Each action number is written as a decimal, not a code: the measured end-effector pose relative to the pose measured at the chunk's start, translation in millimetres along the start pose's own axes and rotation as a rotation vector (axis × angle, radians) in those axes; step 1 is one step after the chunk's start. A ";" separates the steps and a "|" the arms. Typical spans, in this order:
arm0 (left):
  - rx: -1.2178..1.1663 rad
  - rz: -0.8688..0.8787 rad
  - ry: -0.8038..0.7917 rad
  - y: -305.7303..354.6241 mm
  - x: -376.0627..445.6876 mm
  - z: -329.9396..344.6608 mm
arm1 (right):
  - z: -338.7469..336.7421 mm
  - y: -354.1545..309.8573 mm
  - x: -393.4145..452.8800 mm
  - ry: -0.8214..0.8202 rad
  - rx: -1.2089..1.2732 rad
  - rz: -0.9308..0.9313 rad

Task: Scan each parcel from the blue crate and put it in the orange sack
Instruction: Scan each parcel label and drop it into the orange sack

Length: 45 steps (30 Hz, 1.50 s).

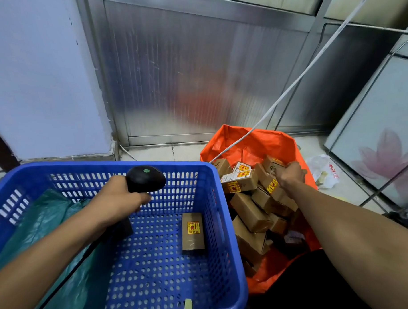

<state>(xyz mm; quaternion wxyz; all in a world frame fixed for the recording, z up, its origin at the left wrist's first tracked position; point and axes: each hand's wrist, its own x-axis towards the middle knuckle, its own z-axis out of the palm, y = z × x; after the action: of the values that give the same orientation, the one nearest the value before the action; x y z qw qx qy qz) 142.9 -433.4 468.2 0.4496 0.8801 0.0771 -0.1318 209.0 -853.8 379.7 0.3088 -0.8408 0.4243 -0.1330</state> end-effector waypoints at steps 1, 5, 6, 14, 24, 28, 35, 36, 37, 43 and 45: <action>0.001 0.000 0.000 0.2 -0.9 -1.0 | 0.0 -2.4 -3.2 -0.022 -0.006 -0.067; 0.003 -0.002 -0.001 -1.2 -2.7 -4.5 | 1.5 -22.3 -20.4 -0.176 -0.067 -0.335; 0.004 -0.003 0.001 -1.7 -3.2 -5.4 | 3.0 -28.9 -24.1 -0.220 -0.105 -0.379; -0.035 0.000 0.024 -4.7 -5.6 -14.1 | 28.2 -85.0 -84.6 -0.394 -0.460 -0.816; -0.068 0.001 0.032 -8.9 -8.5 -23.6 | 141.3 -59.0 -205.3 -0.709 -0.727 -0.865; -0.046 -0.004 0.030 -12.8 -4.9 -19.9 | 185.7 10.3 -221.1 -0.816 -0.685 -0.532; -0.039 -0.019 0.016 -16.8 4.3 -14.2 | 232.9 49.6 -206.6 -0.793 -0.561 -0.178; -0.045 -0.020 0.008 -16.8 5.0 -13.1 | 237.5 48.1 -208.8 -0.799 -0.546 -0.152; -0.047 -0.020 0.007 -17.1 5.7 -11.8 | 241.8 46.9 -212.3 -0.804 -0.532 -0.136; -0.033 -0.040 -0.016 -21.8 9.4 -5.6 | 262.7 60.1 -227.8 -0.758 -0.407 -0.036; -0.033 -0.052 -0.037 -23.6 9.8 -5.1 | 266.4 60.5 -227.4 -0.709 -0.365 0.019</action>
<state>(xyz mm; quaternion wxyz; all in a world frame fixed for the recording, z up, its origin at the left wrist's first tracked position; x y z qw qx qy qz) 147.0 -415.3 449.9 0.4621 0.8676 0.0939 -0.1582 162.8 -591.8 144.1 0.2829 -0.8717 0.3159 0.2457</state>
